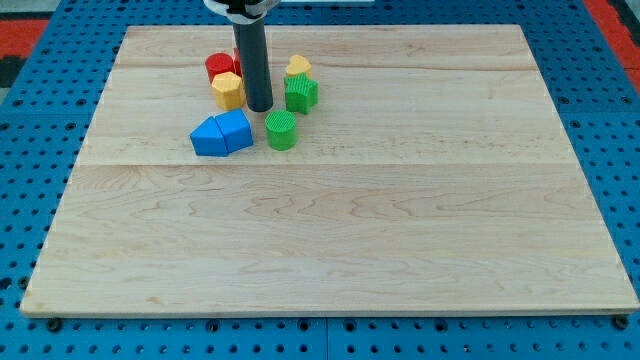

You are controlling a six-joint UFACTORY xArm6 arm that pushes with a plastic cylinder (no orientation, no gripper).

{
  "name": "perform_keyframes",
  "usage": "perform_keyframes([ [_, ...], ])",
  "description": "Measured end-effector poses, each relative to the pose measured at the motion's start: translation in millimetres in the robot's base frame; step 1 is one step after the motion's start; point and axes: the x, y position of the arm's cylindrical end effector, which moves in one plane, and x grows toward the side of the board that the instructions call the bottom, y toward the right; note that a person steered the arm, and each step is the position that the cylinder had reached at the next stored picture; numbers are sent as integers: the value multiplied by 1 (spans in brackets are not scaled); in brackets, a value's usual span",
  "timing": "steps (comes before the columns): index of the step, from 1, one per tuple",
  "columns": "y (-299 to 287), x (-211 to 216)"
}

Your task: Push the green star into green circle

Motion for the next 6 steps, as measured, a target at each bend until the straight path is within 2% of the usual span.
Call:
perform_keyframes([
  [2, 47, -50],
  [3, 111, -41],
  [4, 104, 4],
  [6, 42, 22],
])
